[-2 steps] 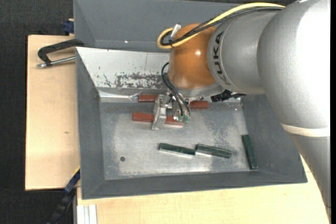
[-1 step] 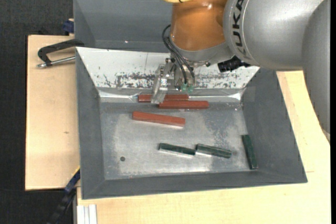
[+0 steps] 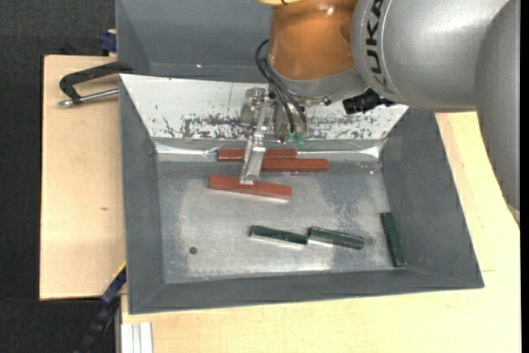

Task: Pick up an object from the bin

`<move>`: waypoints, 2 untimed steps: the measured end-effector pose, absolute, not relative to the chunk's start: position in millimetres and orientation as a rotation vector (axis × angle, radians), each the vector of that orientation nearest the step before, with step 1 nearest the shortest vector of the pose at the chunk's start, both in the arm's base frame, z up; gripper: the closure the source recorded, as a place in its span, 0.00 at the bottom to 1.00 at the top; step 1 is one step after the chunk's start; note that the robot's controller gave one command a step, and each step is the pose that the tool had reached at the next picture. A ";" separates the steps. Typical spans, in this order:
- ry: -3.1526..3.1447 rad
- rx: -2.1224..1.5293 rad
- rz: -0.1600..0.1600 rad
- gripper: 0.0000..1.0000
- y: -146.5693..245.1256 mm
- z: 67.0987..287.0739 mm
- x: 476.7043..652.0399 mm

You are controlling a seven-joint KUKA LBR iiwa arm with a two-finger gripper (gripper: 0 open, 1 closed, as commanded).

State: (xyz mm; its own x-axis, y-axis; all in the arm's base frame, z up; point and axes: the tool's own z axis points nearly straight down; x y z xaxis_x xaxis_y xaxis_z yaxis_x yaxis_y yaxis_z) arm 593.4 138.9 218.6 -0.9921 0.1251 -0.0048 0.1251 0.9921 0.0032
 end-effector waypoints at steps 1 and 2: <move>3.130 0.197 0.005 0.00 138.9 218.6 593.4; 3.130 0.131 0.005 0.00 115.1 167.4 589.4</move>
Offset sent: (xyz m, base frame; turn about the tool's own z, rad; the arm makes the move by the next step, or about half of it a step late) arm -0.0138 -0.0628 -0.1340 -0.0993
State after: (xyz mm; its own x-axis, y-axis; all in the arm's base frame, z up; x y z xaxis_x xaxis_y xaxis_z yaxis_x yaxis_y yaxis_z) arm 589.4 115.1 167.4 -0.9965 0.0834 -0.0083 0.0834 0.9965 0.0038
